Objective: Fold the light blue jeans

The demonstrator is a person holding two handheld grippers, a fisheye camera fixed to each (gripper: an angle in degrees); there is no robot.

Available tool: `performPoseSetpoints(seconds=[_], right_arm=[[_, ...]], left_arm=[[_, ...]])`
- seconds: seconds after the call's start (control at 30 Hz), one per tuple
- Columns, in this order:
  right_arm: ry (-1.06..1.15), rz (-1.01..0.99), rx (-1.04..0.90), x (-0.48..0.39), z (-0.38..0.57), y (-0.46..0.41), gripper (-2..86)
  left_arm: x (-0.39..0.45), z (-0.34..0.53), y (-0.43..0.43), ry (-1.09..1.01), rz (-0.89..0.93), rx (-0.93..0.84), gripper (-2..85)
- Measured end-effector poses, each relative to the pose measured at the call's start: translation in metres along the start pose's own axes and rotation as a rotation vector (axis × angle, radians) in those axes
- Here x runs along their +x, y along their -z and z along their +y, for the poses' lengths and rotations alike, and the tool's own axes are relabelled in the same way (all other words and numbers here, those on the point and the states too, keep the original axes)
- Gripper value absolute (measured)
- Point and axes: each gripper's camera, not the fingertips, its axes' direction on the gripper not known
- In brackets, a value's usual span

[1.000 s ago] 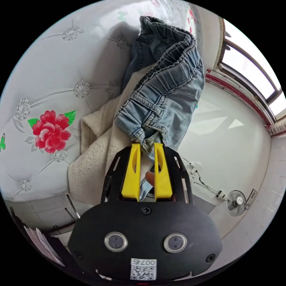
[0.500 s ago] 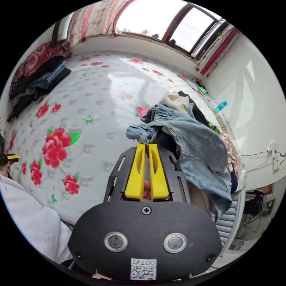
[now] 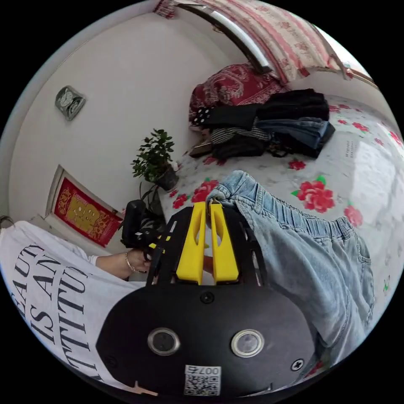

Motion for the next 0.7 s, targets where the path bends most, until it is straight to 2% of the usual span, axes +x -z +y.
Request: performPoseSetpoints(seconds=[0.1, 0.17, 0.27, 0.37, 0.43, 0.53, 0.7], right_arm=[[0.134, -0.165, -0.174, -0.056, -0.019, -0.071, 0.6], [0.188, -0.162, -0.252, -0.075, -0.012, -0.095, 0.7], [0.22, -0.08, -0.246, -0.07, 0.016, -0.09, 1.2], [0.081, 0.12, -0.202, -0.025, 0.055, -0.058, 2.3], [-0.141, 0.317, -0.158, 0.021, 0.104, -0.02, 3.1], [-0.445, 0.453, -0.061, 0.061, 0.178, 0.038, 4.2], [-0.756, 0.694, -0.051, 0.066, 0.27, 0.093, 5.6]], left_arm=[[-0.032, 0.022, 0.066, 0.057, -0.071, 0.075, 16.5], [-0.07, 0.046, 0.102, 0.161, -0.143, 0.035, 17.4], [-0.113, 0.085, 0.143, 0.269, -0.203, 0.002, 18.0], [-0.147, 0.118, 0.184, 0.404, -0.145, 0.009, 17.3], [-0.16, 0.133, 0.205, 0.457, -0.112, 0.031, 16.8], [-0.174, 0.141, 0.234, 0.512, -0.033, 0.09, 15.9], [-0.184, 0.111, 0.255, 0.548, -0.002, 0.095, 14.8]])
